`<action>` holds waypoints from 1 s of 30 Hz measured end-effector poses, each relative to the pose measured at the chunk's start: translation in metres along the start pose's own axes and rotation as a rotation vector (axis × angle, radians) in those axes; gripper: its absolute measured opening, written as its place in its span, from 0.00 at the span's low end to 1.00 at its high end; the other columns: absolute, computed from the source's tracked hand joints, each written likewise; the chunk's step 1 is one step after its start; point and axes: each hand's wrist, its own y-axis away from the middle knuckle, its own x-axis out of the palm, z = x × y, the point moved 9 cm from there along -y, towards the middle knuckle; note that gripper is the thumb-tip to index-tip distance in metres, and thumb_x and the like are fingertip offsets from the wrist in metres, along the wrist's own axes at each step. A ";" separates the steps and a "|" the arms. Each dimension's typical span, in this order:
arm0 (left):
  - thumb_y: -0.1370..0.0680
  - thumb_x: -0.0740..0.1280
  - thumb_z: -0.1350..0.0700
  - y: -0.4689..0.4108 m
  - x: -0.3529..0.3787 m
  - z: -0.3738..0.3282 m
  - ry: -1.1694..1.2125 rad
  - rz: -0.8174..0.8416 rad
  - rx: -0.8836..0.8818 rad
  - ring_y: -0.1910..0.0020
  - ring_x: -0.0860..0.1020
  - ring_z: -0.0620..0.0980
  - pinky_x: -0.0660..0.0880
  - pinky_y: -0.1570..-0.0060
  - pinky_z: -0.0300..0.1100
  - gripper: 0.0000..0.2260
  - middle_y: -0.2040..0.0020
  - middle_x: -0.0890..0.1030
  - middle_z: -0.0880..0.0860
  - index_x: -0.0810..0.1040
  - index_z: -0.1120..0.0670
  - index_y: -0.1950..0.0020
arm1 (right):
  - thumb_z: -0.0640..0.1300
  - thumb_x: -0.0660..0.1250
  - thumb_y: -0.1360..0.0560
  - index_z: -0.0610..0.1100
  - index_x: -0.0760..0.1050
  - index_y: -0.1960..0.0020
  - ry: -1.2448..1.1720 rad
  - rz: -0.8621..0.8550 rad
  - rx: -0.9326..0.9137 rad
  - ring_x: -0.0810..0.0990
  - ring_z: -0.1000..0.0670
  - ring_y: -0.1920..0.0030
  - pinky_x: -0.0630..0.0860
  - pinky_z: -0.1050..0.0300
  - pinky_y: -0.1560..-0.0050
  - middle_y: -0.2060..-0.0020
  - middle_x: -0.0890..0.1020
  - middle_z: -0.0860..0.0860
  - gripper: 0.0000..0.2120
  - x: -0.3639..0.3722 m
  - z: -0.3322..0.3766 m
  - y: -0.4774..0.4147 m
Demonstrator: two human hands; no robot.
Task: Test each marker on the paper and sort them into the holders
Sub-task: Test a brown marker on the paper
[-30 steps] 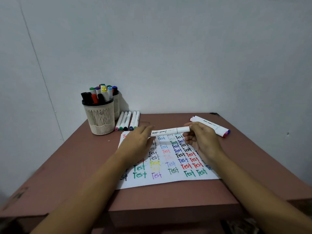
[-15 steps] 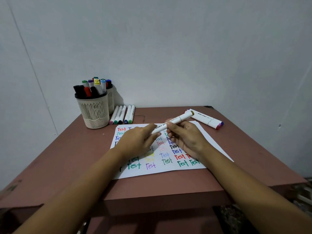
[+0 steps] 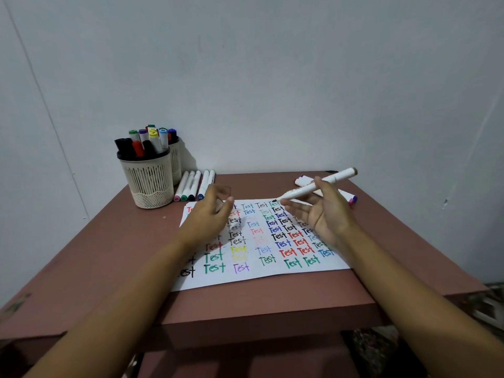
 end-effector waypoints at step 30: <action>0.23 0.60 0.64 -0.005 -0.005 0.014 -0.140 -0.028 -0.043 0.47 0.73 0.51 0.64 0.53 0.37 0.19 0.41 0.77 0.56 0.70 0.54 0.32 | 0.36 0.66 0.30 0.45 0.70 0.67 0.891 -0.458 -0.218 0.73 0.49 0.75 0.71 0.57 0.70 0.72 0.76 0.46 0.10 -0.069 0.032 0.012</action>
